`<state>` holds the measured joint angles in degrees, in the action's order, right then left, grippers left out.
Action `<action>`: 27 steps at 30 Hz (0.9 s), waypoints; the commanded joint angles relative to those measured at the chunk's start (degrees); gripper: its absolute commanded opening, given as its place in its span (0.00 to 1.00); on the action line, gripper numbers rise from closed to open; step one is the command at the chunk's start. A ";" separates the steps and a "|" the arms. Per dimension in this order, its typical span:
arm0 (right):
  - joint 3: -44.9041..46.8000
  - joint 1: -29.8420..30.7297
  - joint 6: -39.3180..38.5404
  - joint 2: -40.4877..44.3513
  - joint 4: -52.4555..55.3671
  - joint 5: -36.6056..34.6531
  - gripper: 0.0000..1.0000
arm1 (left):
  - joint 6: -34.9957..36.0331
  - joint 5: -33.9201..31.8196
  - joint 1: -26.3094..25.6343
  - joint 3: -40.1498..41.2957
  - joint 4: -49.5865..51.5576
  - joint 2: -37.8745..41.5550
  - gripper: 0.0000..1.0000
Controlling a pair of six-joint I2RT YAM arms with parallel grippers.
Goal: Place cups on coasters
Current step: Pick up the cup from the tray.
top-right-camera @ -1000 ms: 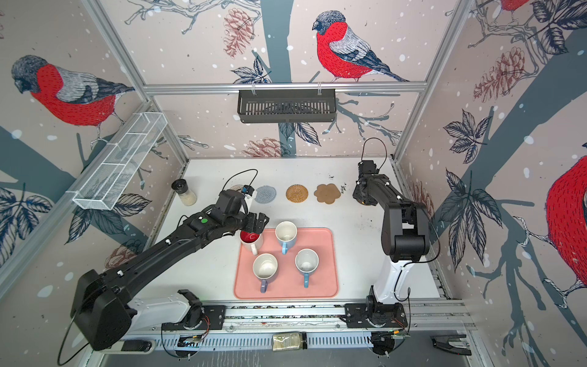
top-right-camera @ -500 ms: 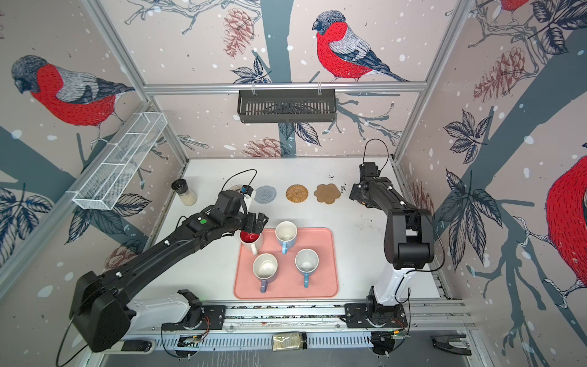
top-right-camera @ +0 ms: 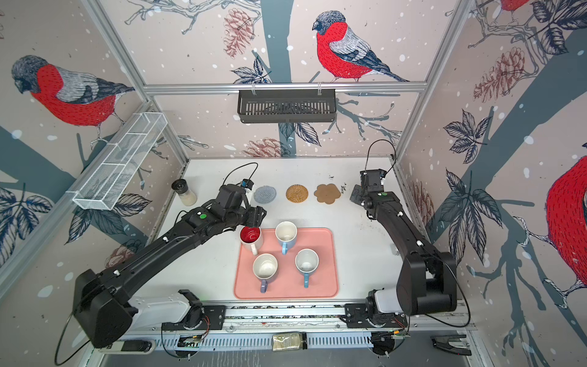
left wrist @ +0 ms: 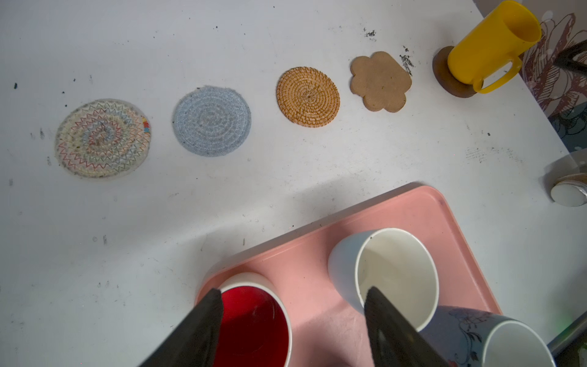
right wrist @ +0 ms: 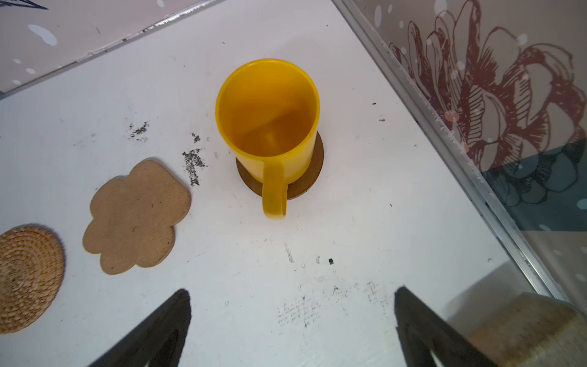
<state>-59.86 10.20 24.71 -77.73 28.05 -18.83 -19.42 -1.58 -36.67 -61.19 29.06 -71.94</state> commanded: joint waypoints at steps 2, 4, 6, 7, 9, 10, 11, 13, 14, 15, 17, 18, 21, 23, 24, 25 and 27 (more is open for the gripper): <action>2.76 3.63 1.89 5.40 -1.61 -1.79 1.00 | -5.80 -0.57 -2.60 -2.55 7.08 -0.08 0.65; 4.50 5.39 1.91 7.80 -2.12 -0.43 0.99 | -8.19 -2.57 -5.68 -3.81 9.45 -0.42 0.64; 6.30 6.78 2.13 9.62 -2.97 1.55 0.98 | -10.84 -4.50 -9.50 -5.03 11.40 -1.07 0.63; 7.00 7.22 2.31 10.23 -3.49 2.29 0.98 | -11.88 -5.40 -11.08 -5.57 12.10 -1.50 0.63; 8.52 7.54 2.32 11.47 -5.08 4.40 0.97 | -14.70 -6.95 -14.27 -6.50 13.27 -2.31 0.60; 9.20 7.68 2.26 11.86 -5.81 5.42 0.96 | -15.88 -7.17 -15.42 -6.74 13.48 -2.58 0.57; 9.83 7.74 2.23 12.14 -6.73 6.71 0.95 | -17.05 -7.42 -16.61 -6.69 13.33 -2.80 0.55; 10.90 8.21 2.23 12.26 -8.19 8.44 0.94 | -19.44 -8.16 -19.10 -6.60 13.06 -3.57 0.52; 11.29 8.57 2.20 12.19 -8.68 8.79 0.93 | -20.57 -8.89 -20.29 -6.58 13.14 -4.40 0.50; 11.71 8.82 2.28 12.17 -9.07 9.23 0.93 | -21.56 -9.37 -21.37 -6.42 13.08 -5.26 0.49; 12.42 8.98 2.53 12.43 -10.06 10.91 0.93 | -22.99 -9.34 -22.99 -6.18 12.62 -7.23 0.48; 12.73 9.15 2.65 12.67 -10.61 11.71 0.93 | -23.59 -9.08 -23.63 -6.32 12.45 -8.36 0.47; 13.08 9.31 2.59 13.07 -11.18 13.17 0.93 | -25.67 -8.56 -24.31 -6.36 11.72 -11.40 0.46; 13.41 9.23 2.68 13.22 -11.82 13.86 0.94 | -26.66 -8.67 -24.32 -5.52 10.09 -12.23 0.45; 13.66 9.05 2.74 13.16 -12.28 14.48 0.94 | -26.97 -8.63 -24.28 -5.13 9.41 -12.49 0.45; 13.81 8.72 2.77 13.07 -12.44 15.18 0.94 | -27.10 -8.61 -24.29 -5.08 9.08 -12.88 0.44; 13.81 8.32 2.86 12.96 -12.58 16.08 0.94 | -27.16 -8.17 -24.33 -5.67 9.18 -14.24 0.44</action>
<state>-46.15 18.90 27.14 -64.82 17.80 -4.93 -45.01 -9.26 -60.88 -66.57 39.44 -85.12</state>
